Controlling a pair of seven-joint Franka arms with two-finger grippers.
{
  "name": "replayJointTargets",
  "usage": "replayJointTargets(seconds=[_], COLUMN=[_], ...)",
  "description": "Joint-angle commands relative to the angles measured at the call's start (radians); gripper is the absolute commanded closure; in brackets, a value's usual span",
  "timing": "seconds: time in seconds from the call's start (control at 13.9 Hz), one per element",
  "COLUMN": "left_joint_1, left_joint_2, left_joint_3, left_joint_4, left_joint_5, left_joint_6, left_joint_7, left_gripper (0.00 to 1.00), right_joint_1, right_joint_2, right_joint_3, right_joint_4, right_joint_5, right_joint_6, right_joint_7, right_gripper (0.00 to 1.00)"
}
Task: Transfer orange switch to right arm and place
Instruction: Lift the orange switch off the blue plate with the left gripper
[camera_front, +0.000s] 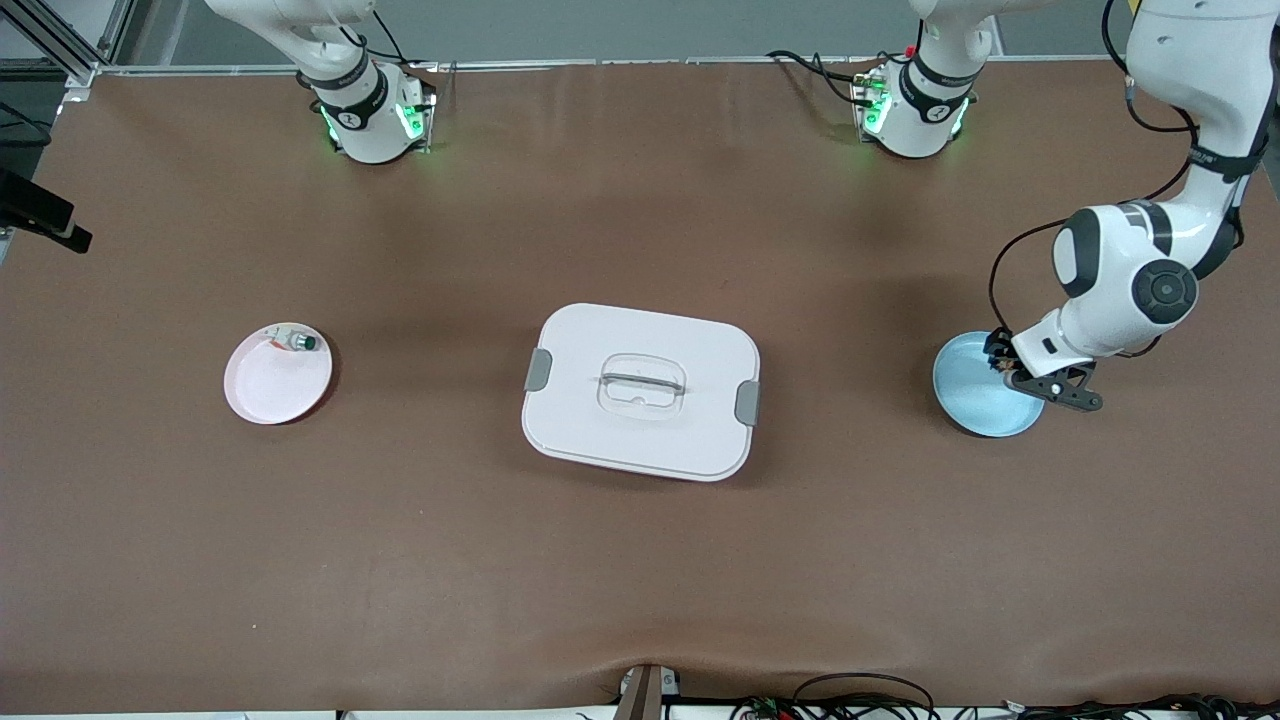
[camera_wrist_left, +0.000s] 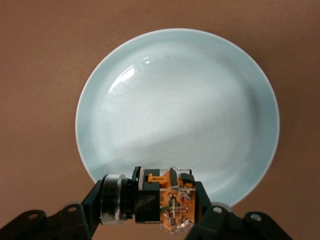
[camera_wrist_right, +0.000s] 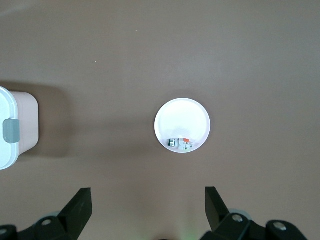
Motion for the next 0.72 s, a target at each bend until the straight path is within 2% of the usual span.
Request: replayJointTargets(seconds=[0.0, 0.14, 0.36, 0.5, 0.65], left_joint_1=[0.009, 0.003, 0.000, -0.001, -0.003], left_joint_2=[-0.096, -0.134, -0.124, -0.122, -0.122], left_joint_3=[-0.020, -0.025, -0.037, -0.039, -0.063], left_joint_4=[0.035, 0.148, 0.384, 0.487, 0.547], left_joint_5=[-0.012, -0.084, -0.152, -0.207, -0.279], left_joint_6=[-0.160, -0.367, -0.669, -0.759, -0.809], left_joint_7=[-0.007, -0.010, -0.054, -0.108, -0.201], left_gripper=[0.70, 0.70, 0.70, 0.70, 0.69], right_joint_1=[-0.011, -0.012, -0.019, -0.025, -0.029], right_joint_2=[-0.019, -0.019, -0.022, -0.025, -0.025], right_joint_3=[0.011, 0.009, 0.009, 0.009, 0.009], right_joint_4=[-0.018, -0.018, -0.032, -0.035, -0.036], right_joint_5=[-0.004, 0.005, 0.015, 0.025, 0.027], right_joint_6=[0.005, 0.003, 0.006, 0.008, 0.006], right_joint_7=[0.012, 0.014, 0.015, 0.015, 0.015], right_gripper=[0.00, 0.00, 0.00, 0.00, 0.00])
